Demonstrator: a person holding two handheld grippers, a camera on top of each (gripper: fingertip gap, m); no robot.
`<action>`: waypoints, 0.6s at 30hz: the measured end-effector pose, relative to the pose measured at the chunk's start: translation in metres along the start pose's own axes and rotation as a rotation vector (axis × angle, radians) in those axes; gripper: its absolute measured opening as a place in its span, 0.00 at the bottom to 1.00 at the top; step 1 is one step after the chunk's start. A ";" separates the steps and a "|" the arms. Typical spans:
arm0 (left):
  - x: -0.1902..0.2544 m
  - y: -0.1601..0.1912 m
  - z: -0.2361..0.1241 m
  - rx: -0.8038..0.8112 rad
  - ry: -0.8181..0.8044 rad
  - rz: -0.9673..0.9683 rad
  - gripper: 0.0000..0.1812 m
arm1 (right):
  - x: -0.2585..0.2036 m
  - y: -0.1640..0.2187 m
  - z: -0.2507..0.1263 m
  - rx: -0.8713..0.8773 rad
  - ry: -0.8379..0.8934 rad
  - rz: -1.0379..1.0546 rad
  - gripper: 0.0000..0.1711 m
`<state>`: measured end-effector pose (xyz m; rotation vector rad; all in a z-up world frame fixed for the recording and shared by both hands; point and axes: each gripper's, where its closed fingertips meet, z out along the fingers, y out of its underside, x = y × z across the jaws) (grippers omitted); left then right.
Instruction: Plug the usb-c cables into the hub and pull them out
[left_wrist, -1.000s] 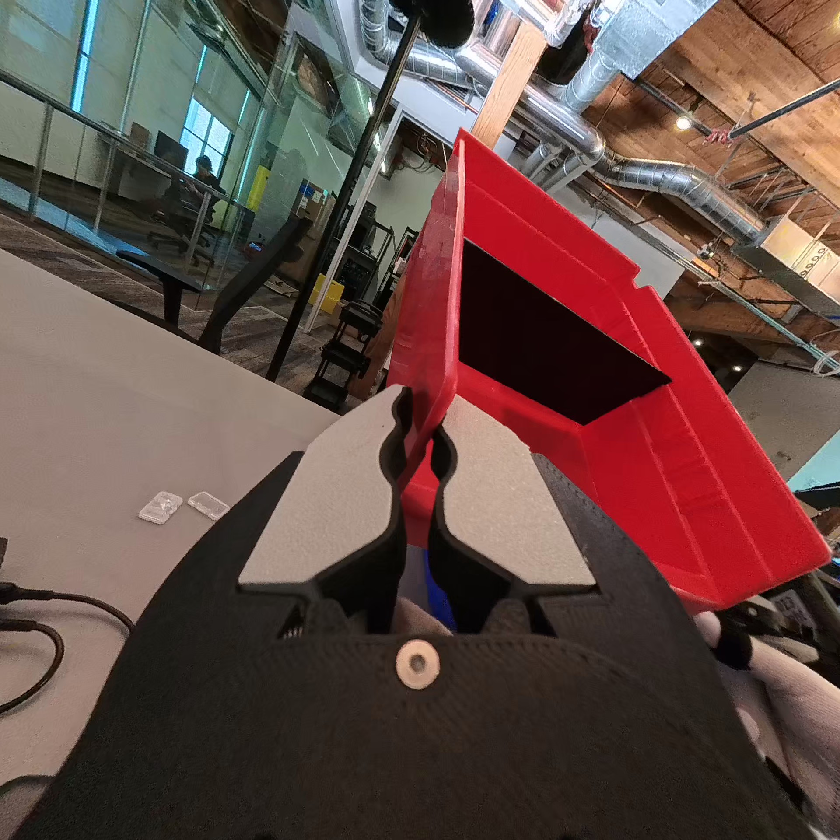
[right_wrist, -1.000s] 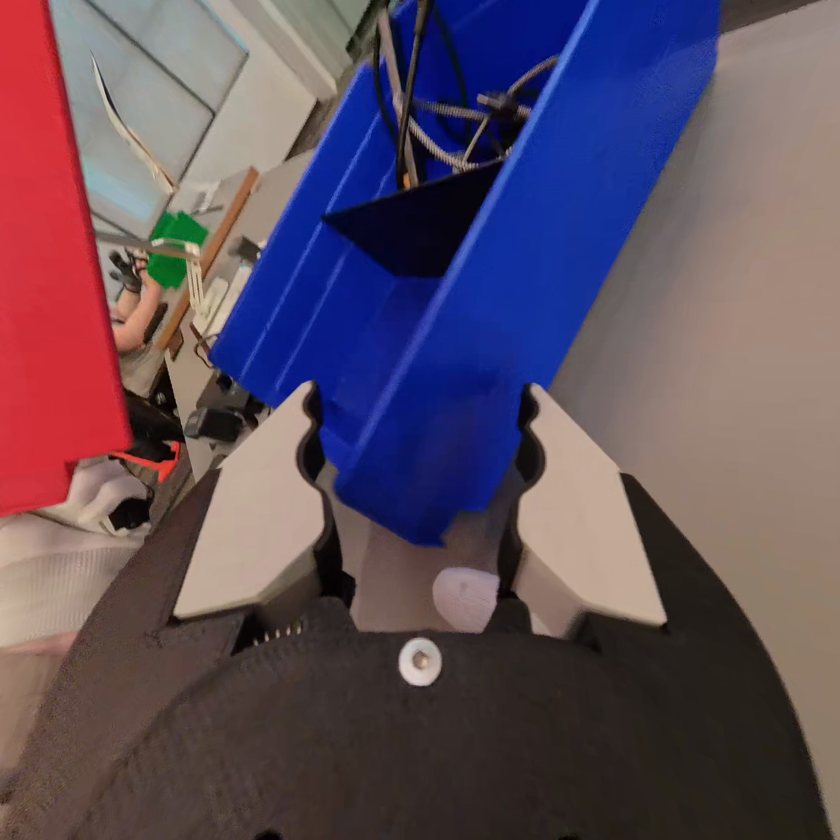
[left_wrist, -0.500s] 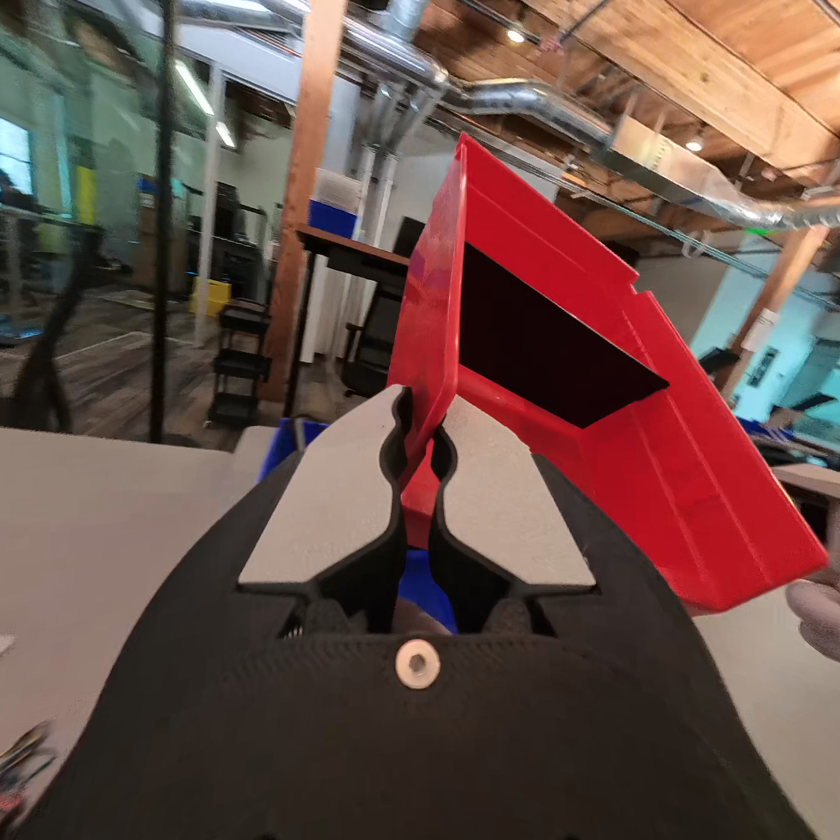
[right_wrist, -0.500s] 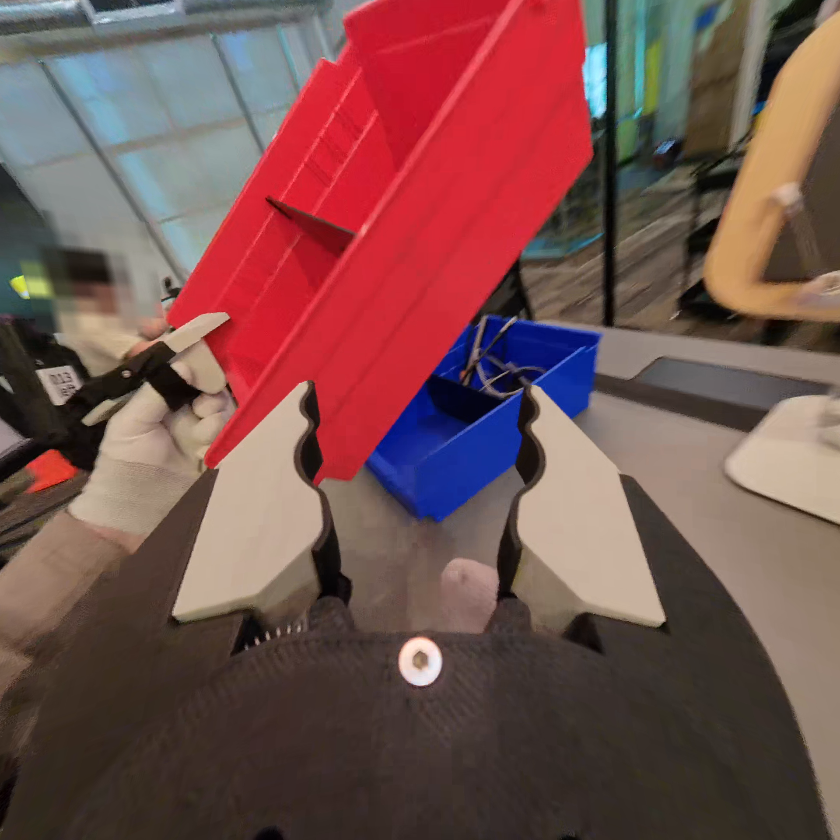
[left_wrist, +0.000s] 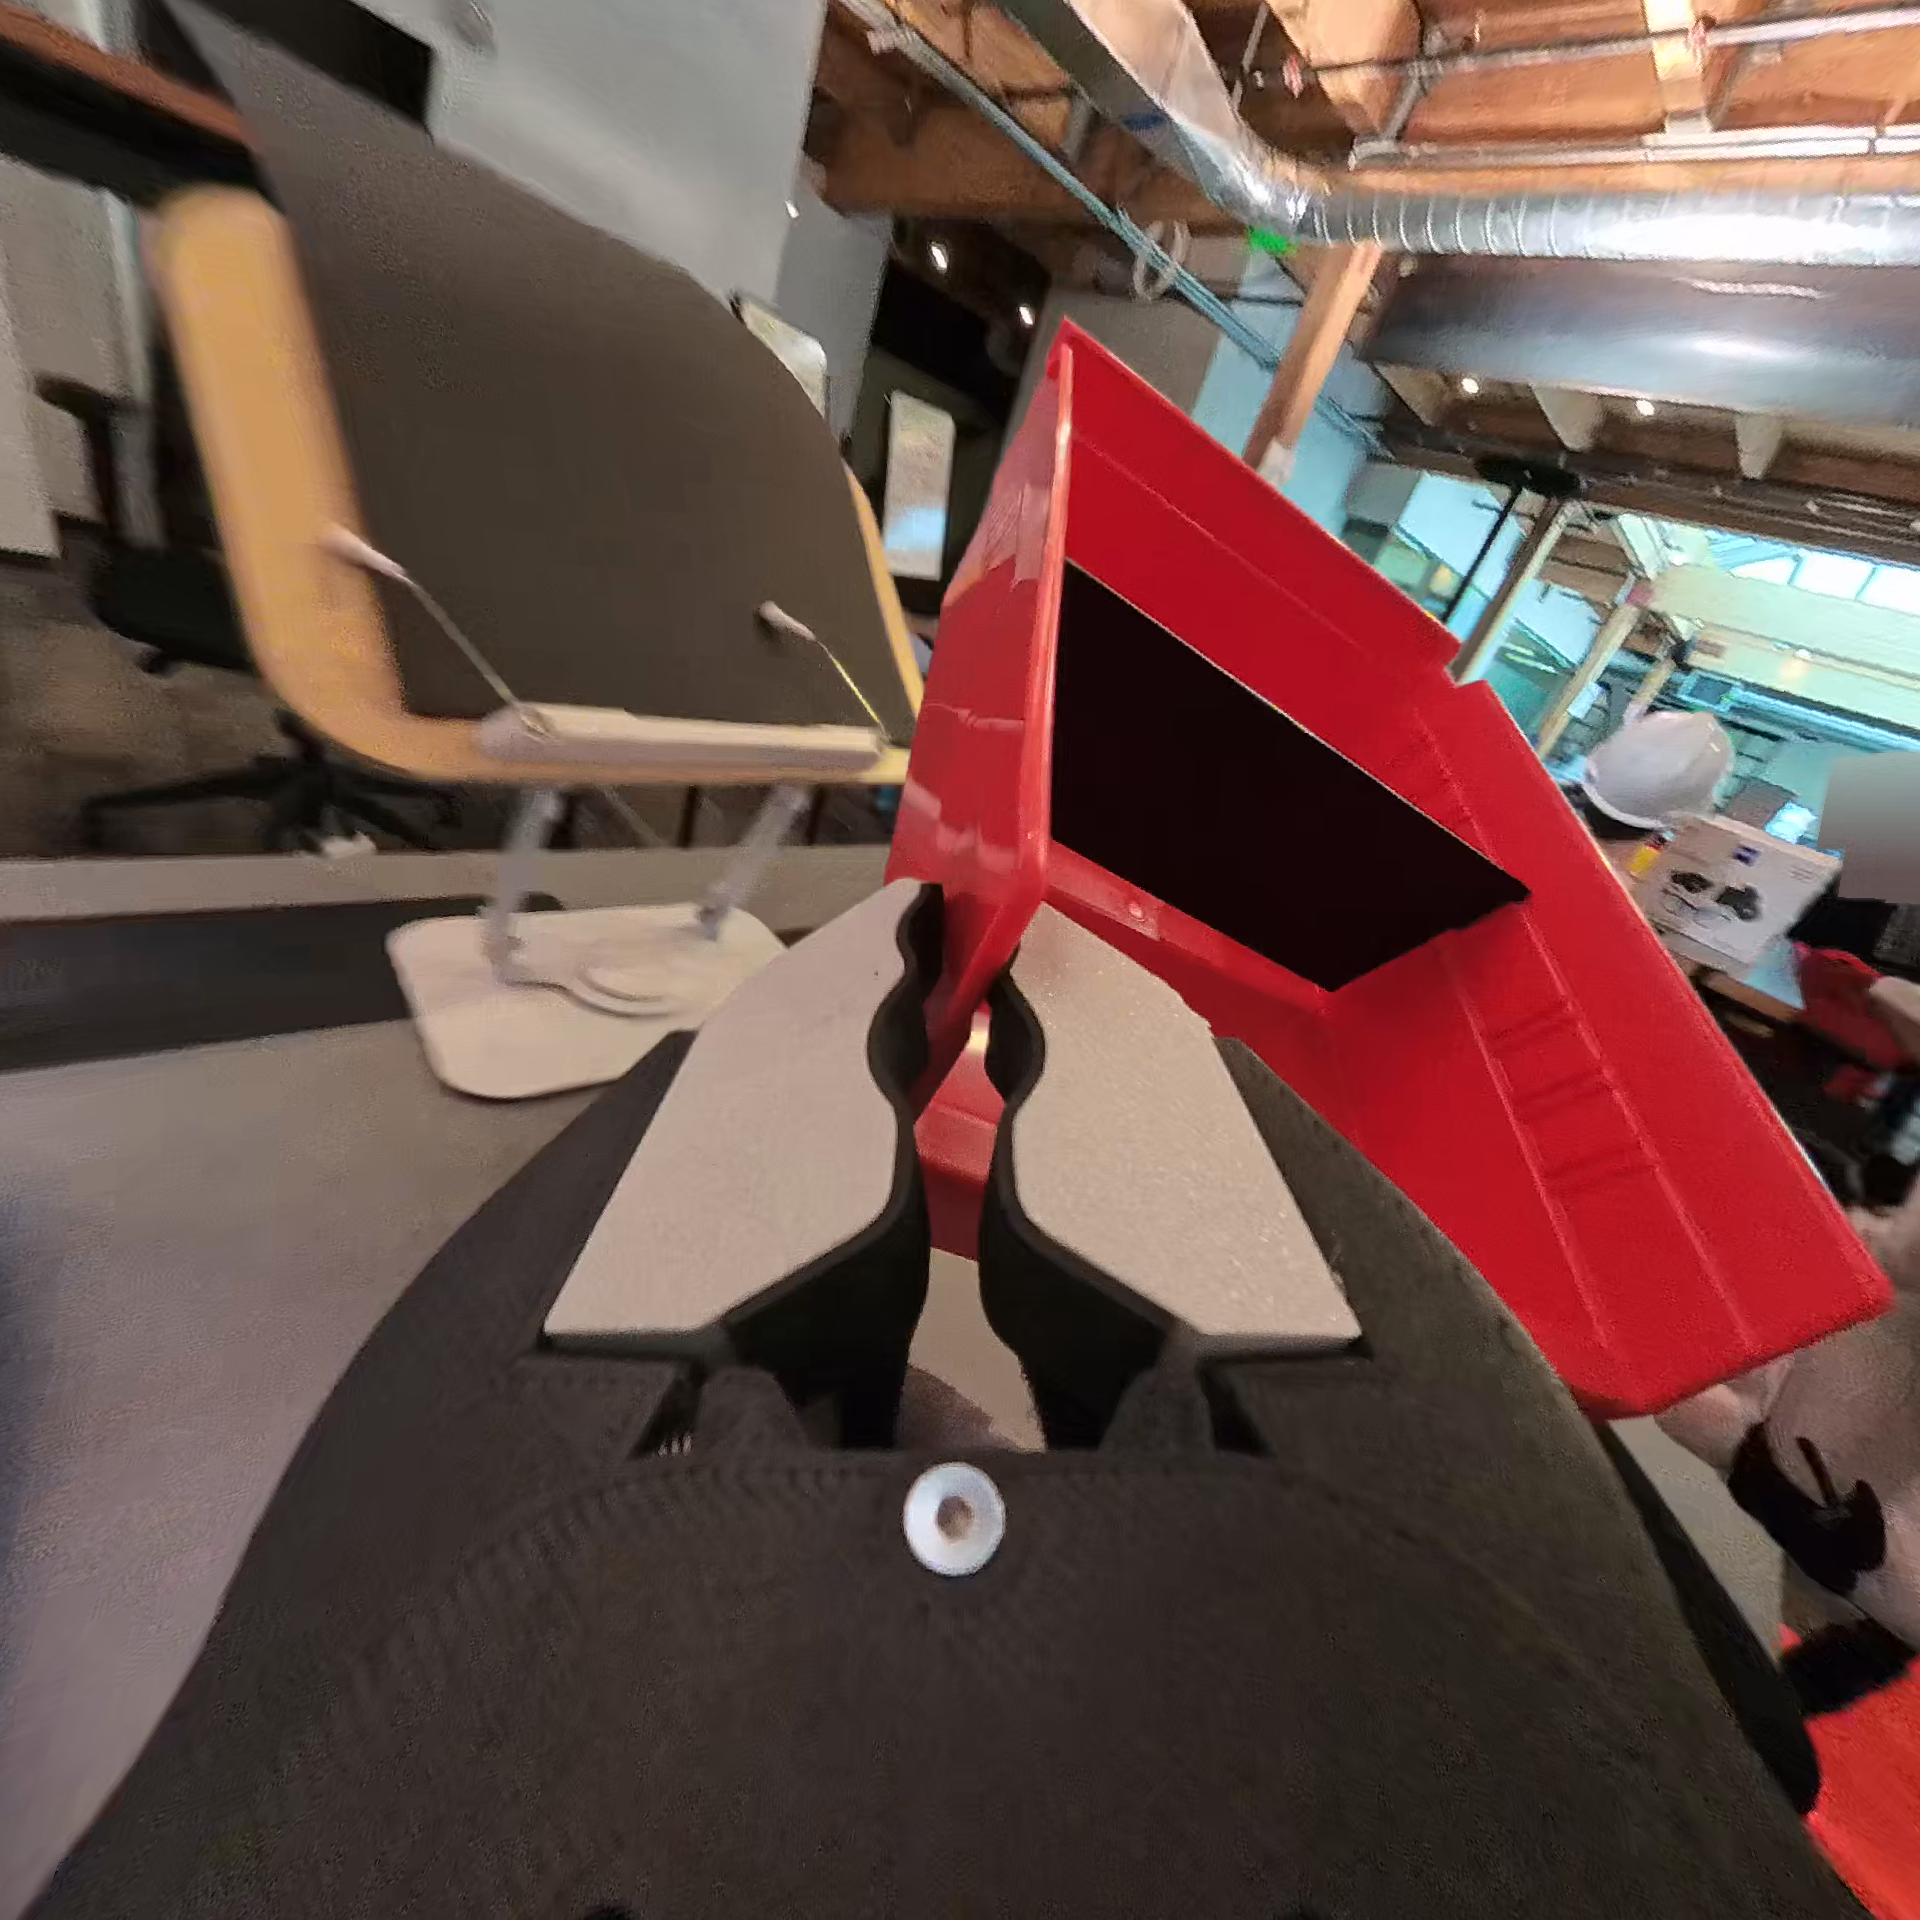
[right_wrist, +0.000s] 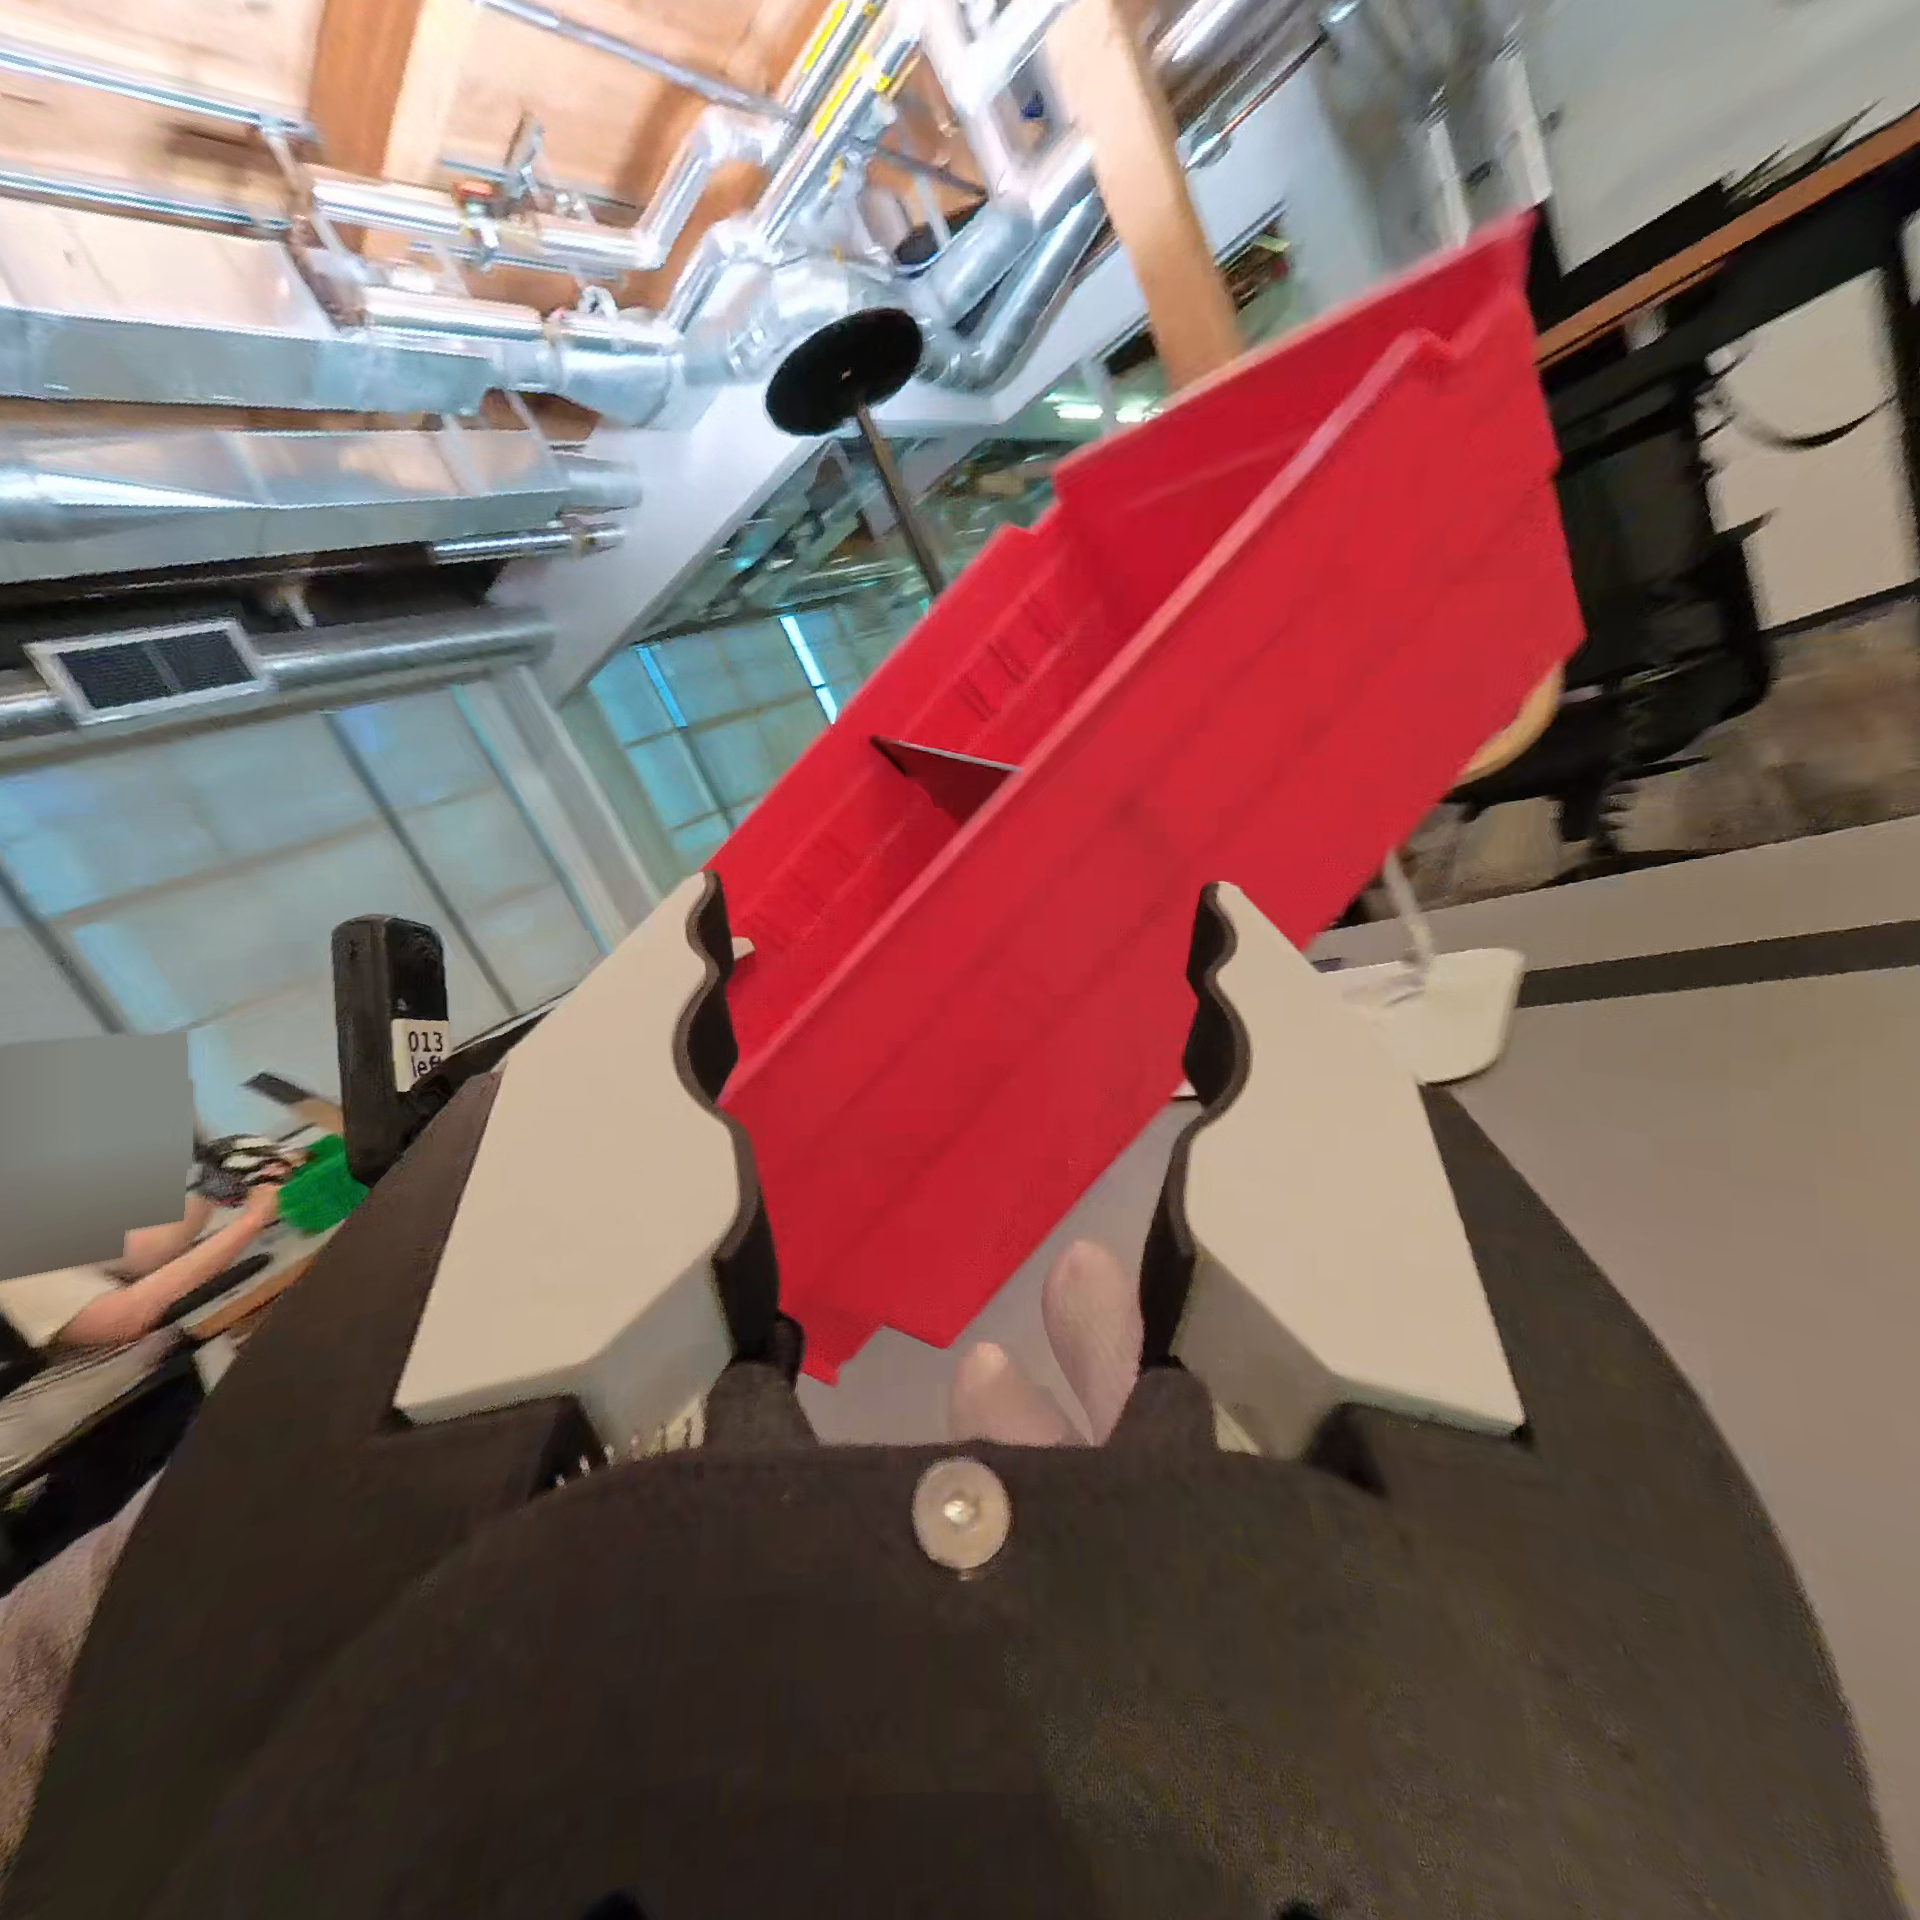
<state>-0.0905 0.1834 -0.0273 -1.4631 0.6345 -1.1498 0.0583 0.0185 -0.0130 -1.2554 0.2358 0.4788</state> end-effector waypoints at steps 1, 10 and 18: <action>0.011 0.014 0.019 -0.033 0.016 -0.017 0.04 | 0.009 -0.007 -0.009 0.008 0.021 -0.010 0.52; 0.091 0.133 0.167 -0.258 0.131 -0.117 0.04 | 0.127 -0.031 -0.053 -0.041 0.282 -0.135 0.54; 0.117 0.194 0.242 -0.339 0.090 -0.112 0.05 | 0.229 -0.039 -0.056 -0.192 0.458 -0.261 0.48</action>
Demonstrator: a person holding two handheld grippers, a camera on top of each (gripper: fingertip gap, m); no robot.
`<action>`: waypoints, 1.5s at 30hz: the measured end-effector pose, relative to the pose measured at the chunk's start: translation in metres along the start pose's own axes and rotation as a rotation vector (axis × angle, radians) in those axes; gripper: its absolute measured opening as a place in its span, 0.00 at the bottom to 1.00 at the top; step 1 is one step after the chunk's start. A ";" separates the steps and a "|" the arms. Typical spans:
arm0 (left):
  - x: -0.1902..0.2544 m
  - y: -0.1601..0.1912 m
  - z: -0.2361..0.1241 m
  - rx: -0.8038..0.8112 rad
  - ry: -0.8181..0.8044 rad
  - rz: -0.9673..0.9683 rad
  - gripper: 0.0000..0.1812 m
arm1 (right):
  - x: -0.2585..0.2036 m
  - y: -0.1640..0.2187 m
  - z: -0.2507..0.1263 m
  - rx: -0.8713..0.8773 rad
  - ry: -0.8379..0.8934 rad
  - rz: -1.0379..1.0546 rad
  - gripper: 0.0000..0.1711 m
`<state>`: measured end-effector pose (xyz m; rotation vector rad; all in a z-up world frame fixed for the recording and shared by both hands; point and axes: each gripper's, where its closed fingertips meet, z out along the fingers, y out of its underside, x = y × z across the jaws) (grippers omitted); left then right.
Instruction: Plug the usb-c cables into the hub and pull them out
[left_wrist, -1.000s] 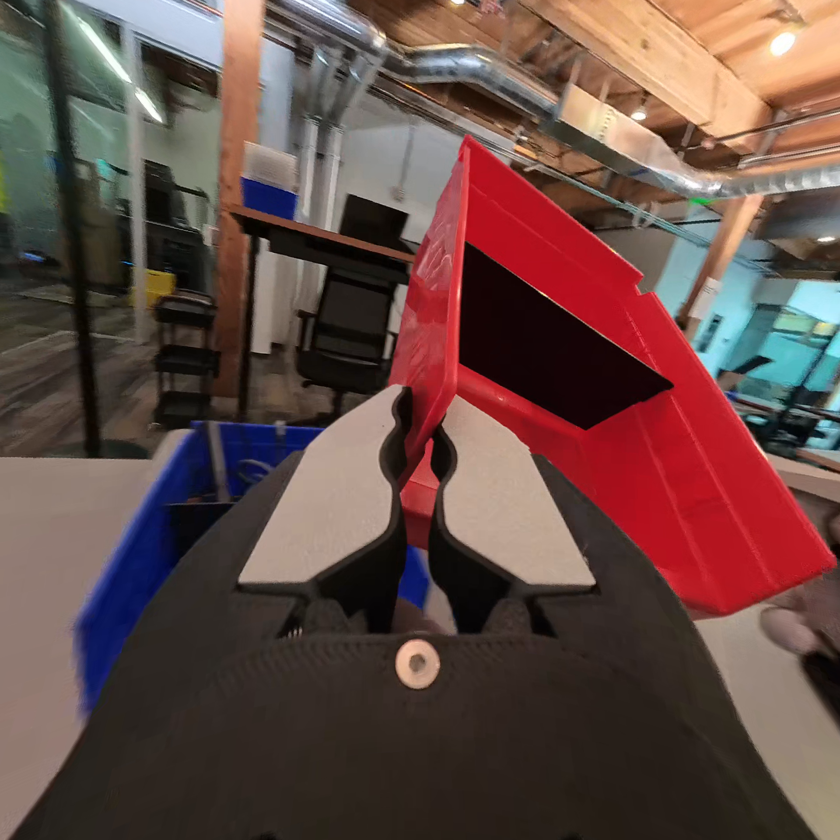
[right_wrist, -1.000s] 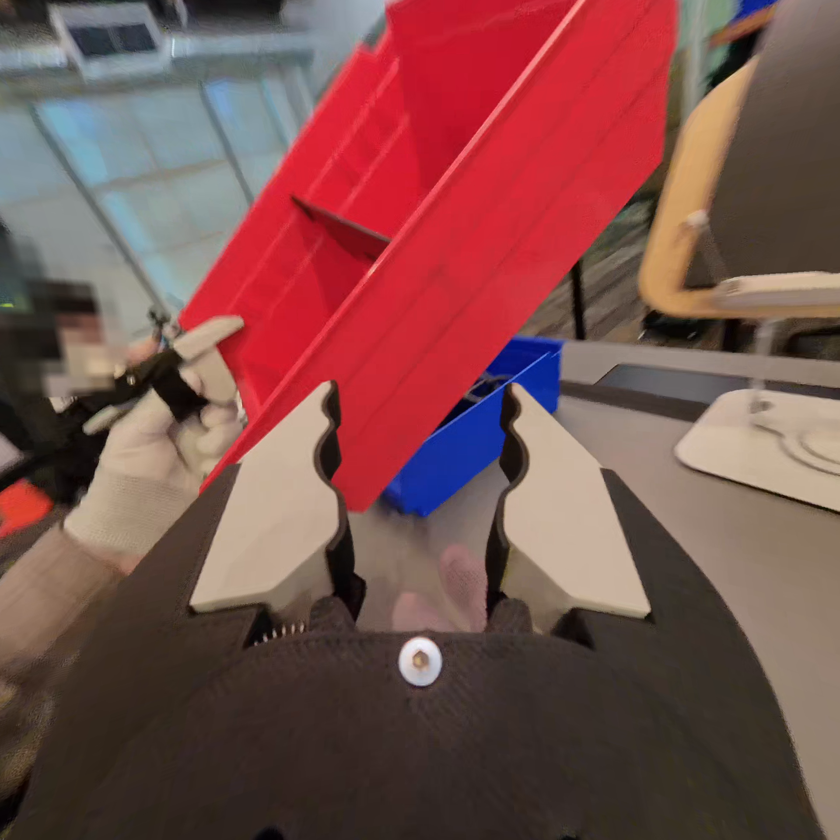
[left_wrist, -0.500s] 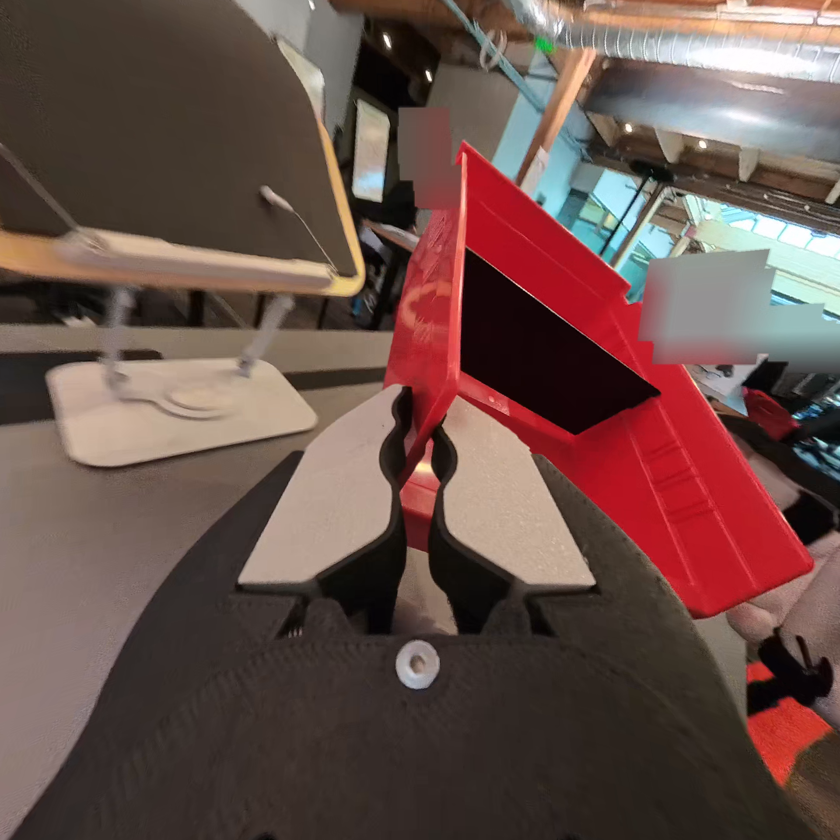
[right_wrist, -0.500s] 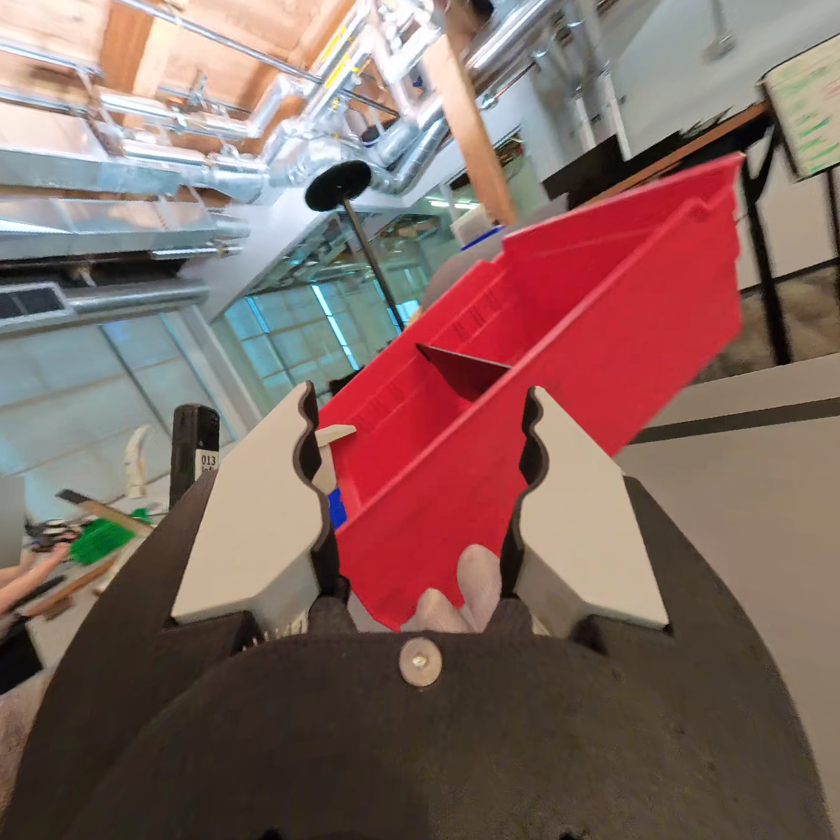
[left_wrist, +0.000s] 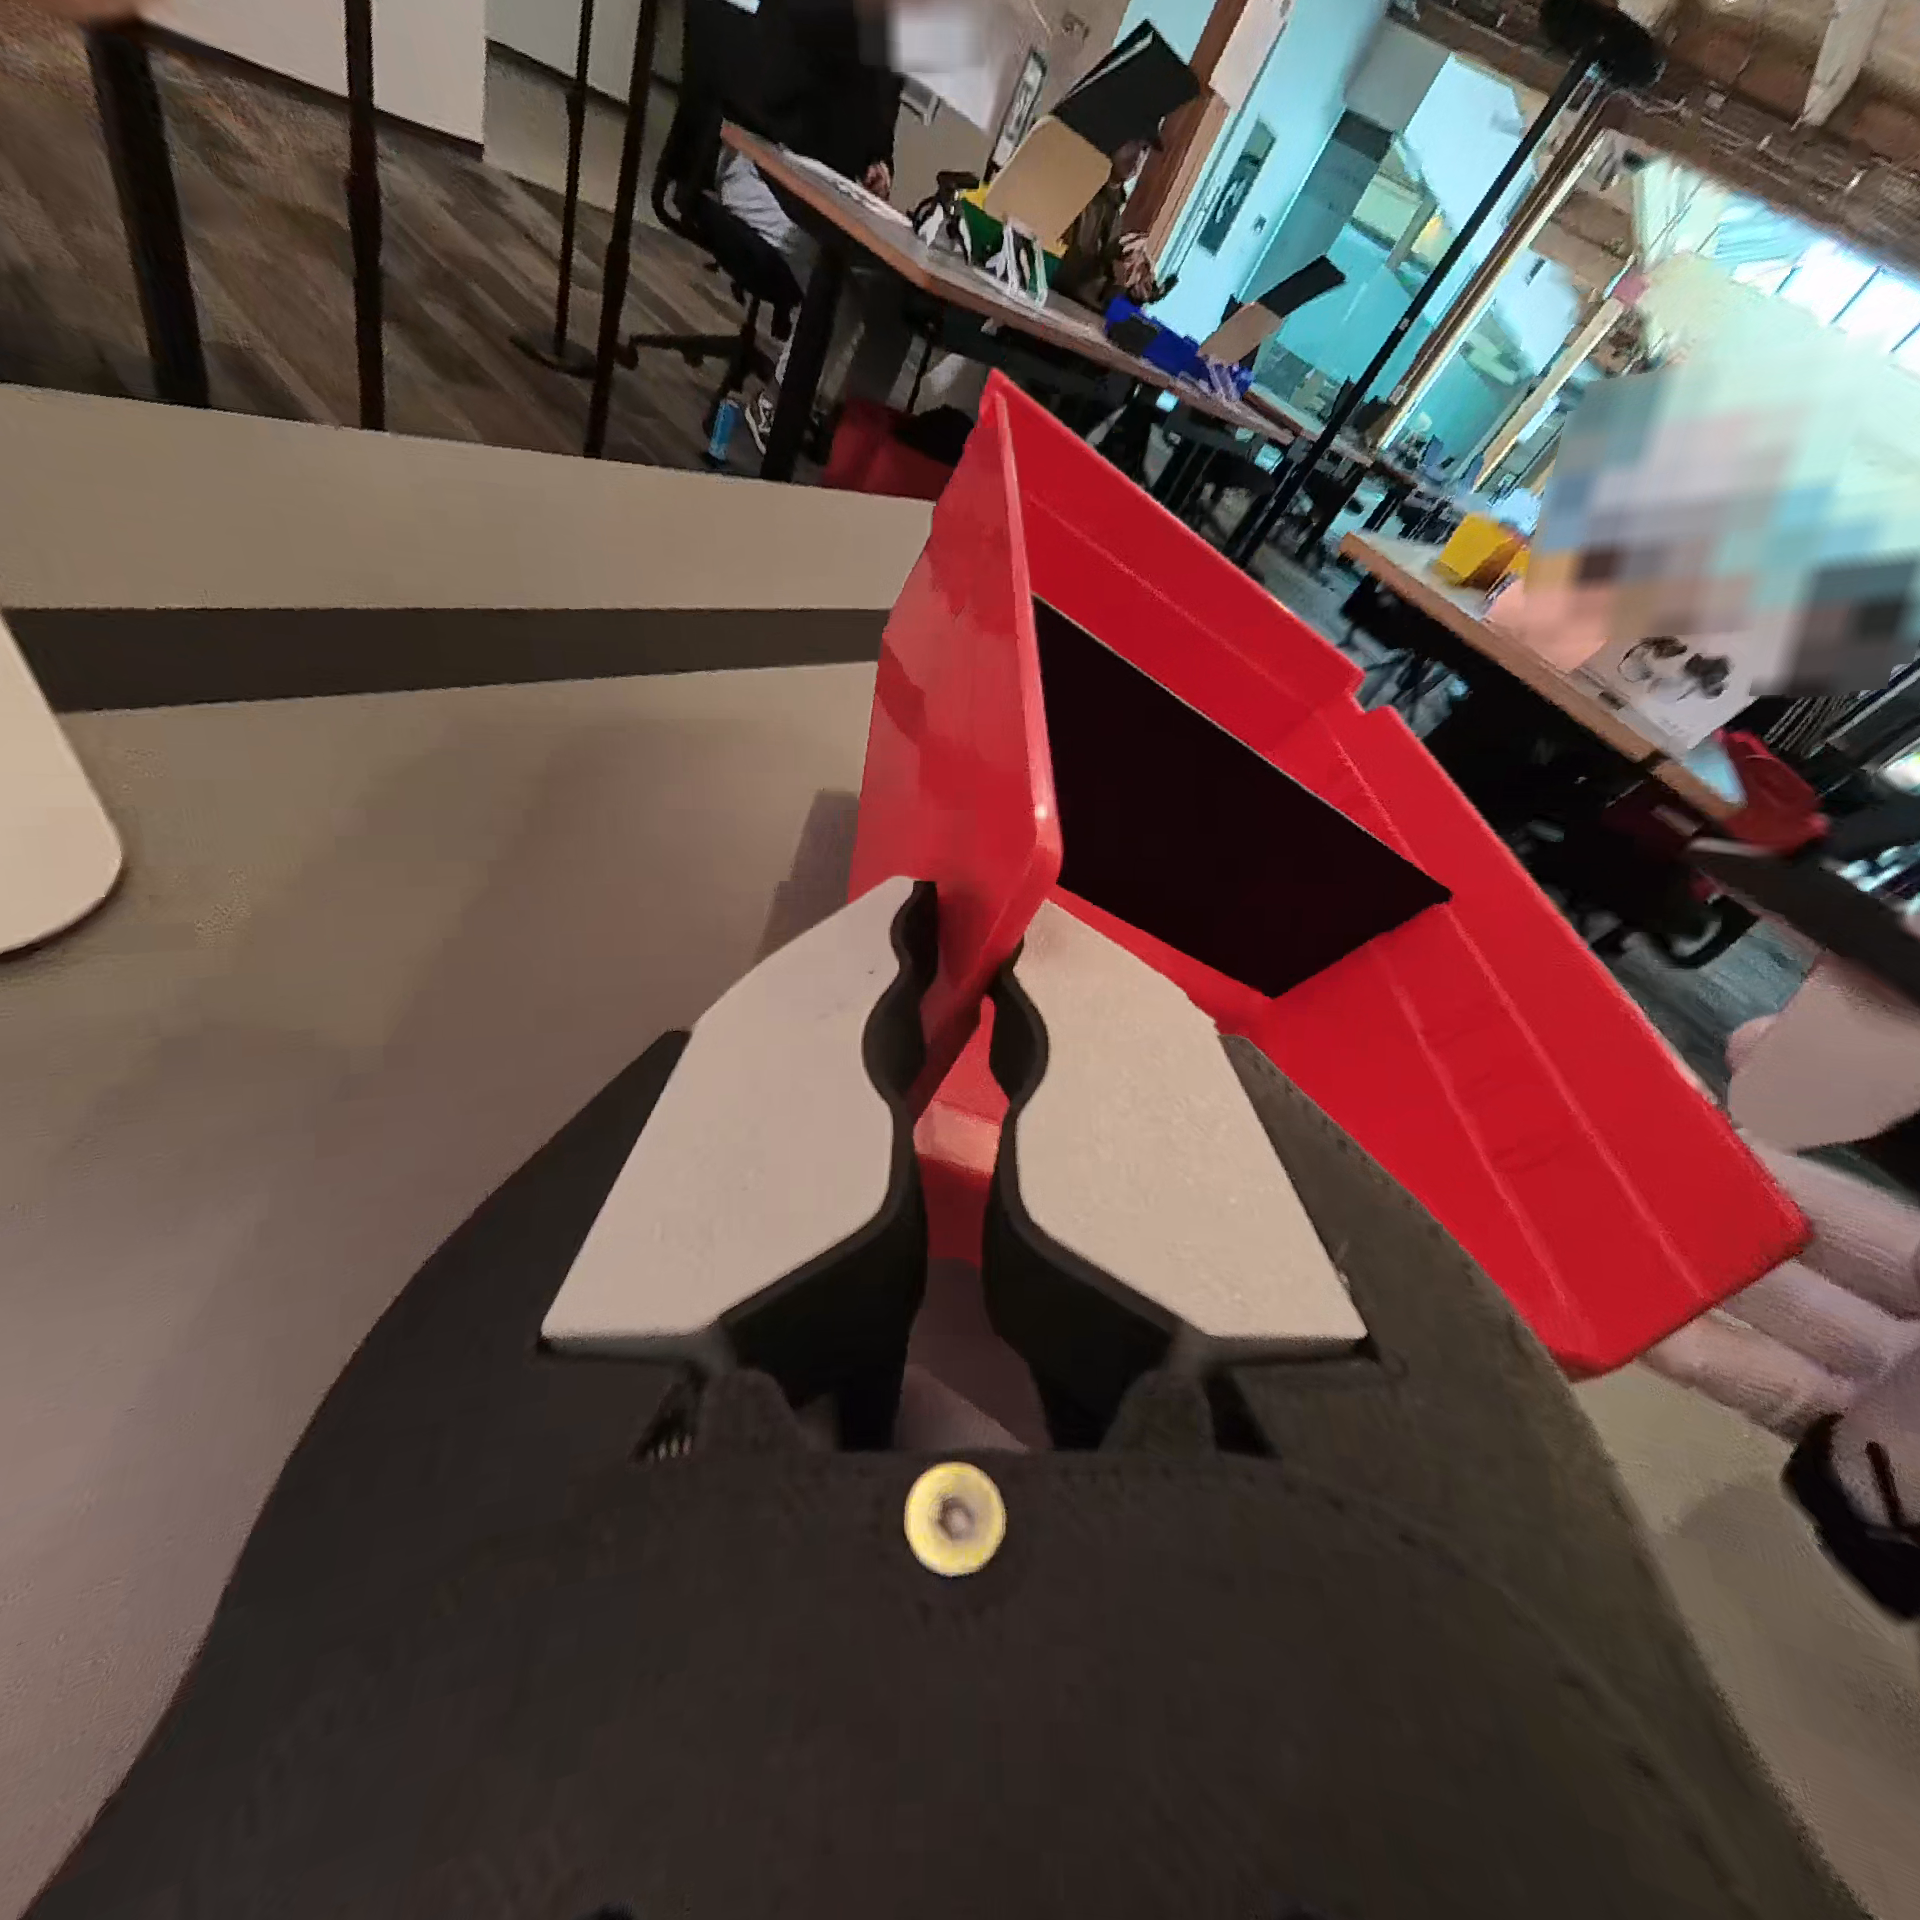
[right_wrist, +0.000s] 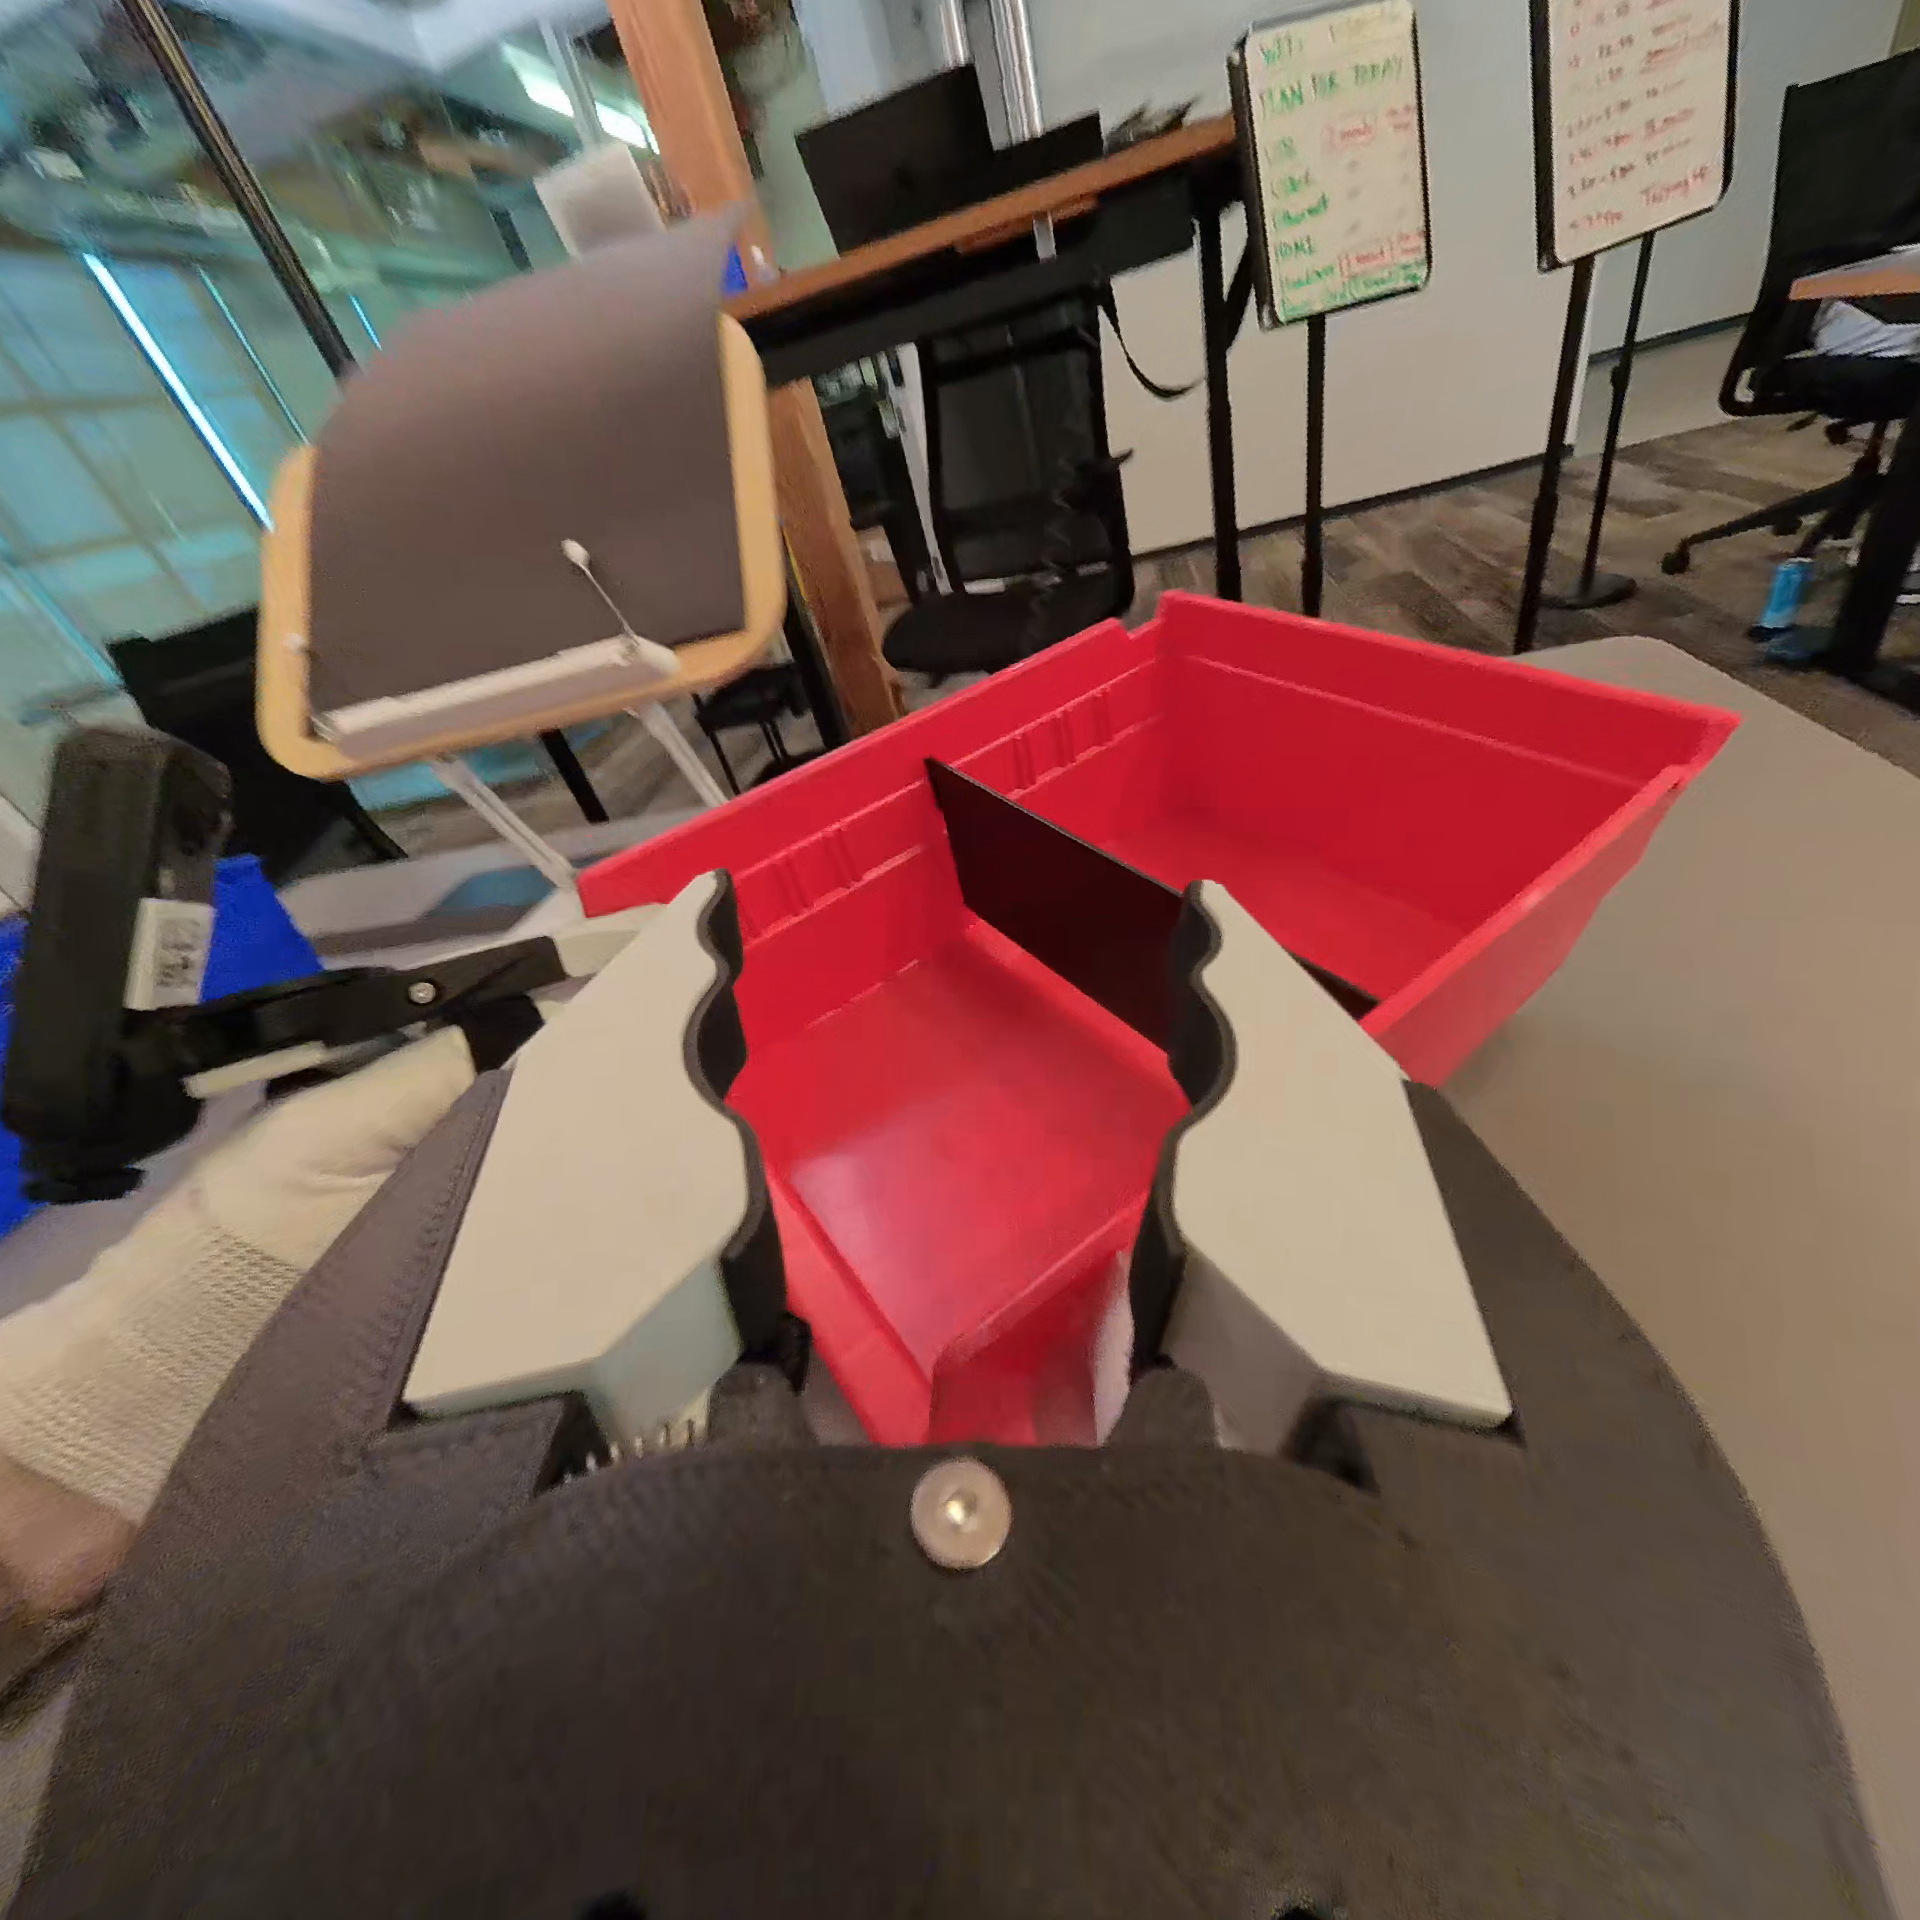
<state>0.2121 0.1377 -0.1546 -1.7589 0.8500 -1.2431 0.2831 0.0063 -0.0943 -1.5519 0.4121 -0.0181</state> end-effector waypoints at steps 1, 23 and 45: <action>0.000 0.006 0.007 -0.023 -0.009 0.026 0.05 | 0.009 0.004 0.005 -0.030 0.013 -0.018 0.47; 0.015 0.066 -0.011 -0.291 0.096 0.253 0.06 | 0.078 0.088 -0.025 -0.377 0.235 -0.293 0.16; 0.067 0.046 0.076 -0.271 0.132 0.197 0.36 | 0.245 0.015 0.059 -0.335 0.394 -0.366 0.32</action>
